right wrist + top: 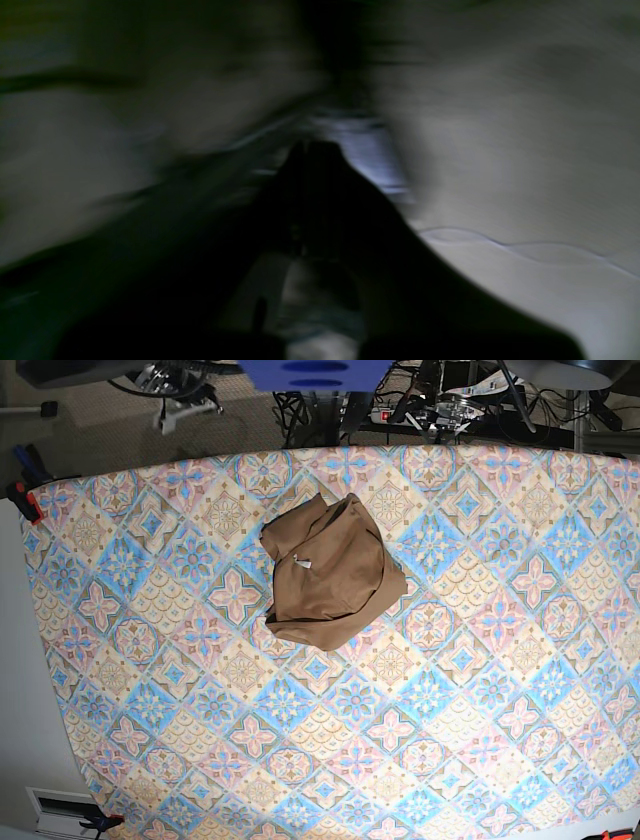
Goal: Layout the t-shirt on the table in an organized manner, then fold the t-shirt properly
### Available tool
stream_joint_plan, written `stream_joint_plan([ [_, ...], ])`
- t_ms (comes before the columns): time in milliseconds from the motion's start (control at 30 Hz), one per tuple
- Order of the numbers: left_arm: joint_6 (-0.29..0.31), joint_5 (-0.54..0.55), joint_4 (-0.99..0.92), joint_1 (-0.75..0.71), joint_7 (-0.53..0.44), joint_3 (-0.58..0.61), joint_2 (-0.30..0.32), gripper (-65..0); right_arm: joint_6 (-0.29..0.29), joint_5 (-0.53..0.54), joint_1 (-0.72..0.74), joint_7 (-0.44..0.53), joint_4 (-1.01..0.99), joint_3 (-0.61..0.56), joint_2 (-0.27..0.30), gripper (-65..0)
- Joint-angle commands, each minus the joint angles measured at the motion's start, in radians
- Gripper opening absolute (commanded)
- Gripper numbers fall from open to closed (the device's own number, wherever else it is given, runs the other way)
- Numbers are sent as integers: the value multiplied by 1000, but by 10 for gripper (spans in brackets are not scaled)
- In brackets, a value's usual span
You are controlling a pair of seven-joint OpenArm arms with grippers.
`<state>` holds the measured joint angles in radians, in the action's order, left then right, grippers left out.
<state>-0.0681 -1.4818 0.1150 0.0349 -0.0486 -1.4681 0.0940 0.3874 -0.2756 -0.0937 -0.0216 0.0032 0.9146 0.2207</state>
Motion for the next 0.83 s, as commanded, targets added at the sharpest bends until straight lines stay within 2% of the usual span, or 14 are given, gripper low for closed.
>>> stream_joint_plan([
  [0, -5, -2, 4, 1, 0, 2, 3, -650, -31, -15, 12, 53, 8, 1, 19, -650],
  [67, -5, -2, 4, 1, 0, 2, 3, -650, -164, -89, 12, 98, 7, 2, 19, -650],
  [133, -5, -2, 4, 1, 0, 2, 3, -650, -216, -133, 12, 107, 7, 2, 19, -650],
  [533, -5, -2, 4, 1, 0, 2, 2, -650, -216, -152, 18, 107, 7, -1, 16, -650],
  [800, -5, -2, -2, 0, 0, -3, -4, -650, -216, -293, 18, 107, 7, 1, 16, -650],
])
